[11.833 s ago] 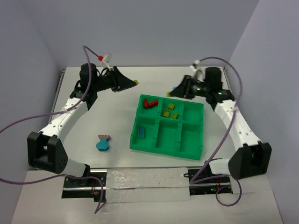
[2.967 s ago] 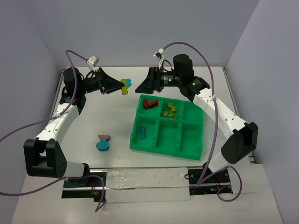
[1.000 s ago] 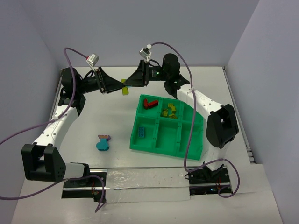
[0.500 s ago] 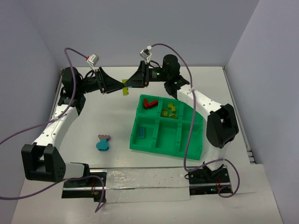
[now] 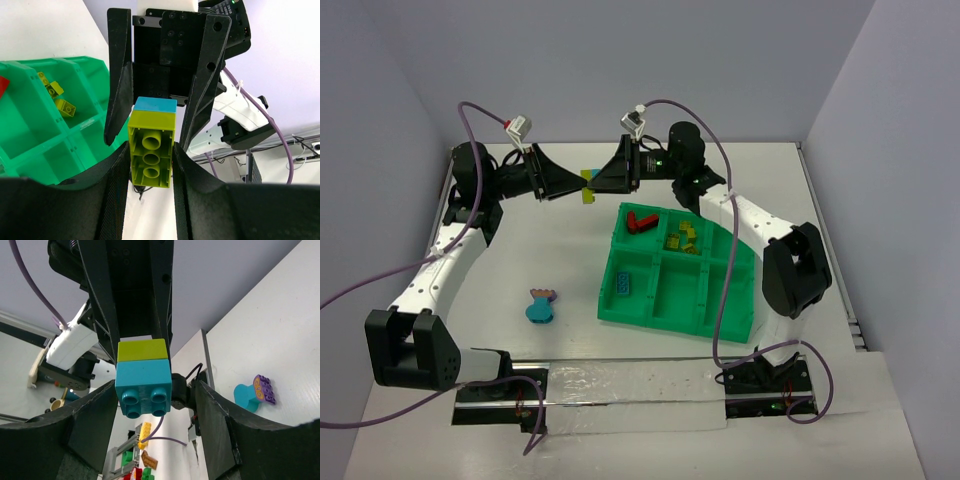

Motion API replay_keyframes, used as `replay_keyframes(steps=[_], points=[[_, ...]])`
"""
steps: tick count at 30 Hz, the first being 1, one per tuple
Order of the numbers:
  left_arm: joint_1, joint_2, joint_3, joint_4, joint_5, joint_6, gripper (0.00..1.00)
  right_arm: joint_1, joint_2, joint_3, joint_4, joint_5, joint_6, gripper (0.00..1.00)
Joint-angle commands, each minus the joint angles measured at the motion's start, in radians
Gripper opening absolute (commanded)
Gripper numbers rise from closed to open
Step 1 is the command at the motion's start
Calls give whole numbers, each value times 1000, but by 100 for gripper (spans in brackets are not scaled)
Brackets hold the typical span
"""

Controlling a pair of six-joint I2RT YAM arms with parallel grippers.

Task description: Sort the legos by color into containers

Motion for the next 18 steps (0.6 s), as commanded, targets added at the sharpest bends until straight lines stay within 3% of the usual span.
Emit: replay_keyframes(steps=[1,13,18], points=[[-4,-16,49,36,-5,4,0,-12,-65,-3,36,-11,-11,69],[-4,-13,46,35,-6,6,0,-29,-74,11,66,-21,12,69],[-4,-13,45,40,-3,5,0,-30,-76,8,69,-16,14,58]])
